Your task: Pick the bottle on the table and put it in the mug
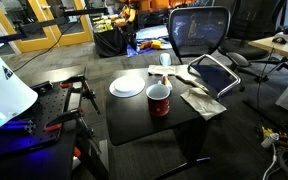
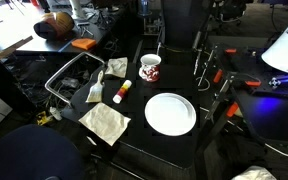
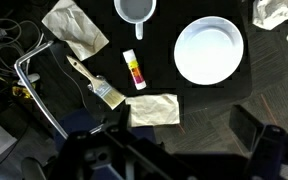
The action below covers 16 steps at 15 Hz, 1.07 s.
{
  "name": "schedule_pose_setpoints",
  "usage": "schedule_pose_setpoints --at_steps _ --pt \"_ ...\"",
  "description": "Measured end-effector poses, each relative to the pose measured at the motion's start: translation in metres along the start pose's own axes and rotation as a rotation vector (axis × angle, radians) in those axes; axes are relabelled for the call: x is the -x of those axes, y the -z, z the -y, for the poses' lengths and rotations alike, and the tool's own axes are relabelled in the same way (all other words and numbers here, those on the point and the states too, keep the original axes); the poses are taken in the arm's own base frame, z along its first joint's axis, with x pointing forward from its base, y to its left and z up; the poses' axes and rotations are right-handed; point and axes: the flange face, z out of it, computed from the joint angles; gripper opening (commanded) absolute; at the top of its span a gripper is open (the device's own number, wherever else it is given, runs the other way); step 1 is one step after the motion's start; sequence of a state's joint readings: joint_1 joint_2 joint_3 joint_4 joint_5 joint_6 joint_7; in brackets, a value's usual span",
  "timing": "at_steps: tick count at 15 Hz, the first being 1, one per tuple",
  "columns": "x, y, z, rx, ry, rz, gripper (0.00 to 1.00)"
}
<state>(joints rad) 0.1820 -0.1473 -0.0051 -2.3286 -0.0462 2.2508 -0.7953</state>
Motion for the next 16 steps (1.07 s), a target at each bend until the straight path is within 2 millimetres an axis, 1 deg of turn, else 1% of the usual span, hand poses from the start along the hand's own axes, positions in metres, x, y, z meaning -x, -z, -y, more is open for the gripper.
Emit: schedule_pose_setpoints --at_steps 5,7,10,16 --pt "0.0 0.001 0.0 0.001 0.0 -0.001 1.0" --pt "0.0 -0.002 -0.001 -0.002 0.006 0.005 1.0" --pt "0.0 -0.016 -0.002 -0.018 0.04 0.026 1.0" --pt "-0.006 -0.053 -0.013 -0.019 0.155 0.02 1.0"
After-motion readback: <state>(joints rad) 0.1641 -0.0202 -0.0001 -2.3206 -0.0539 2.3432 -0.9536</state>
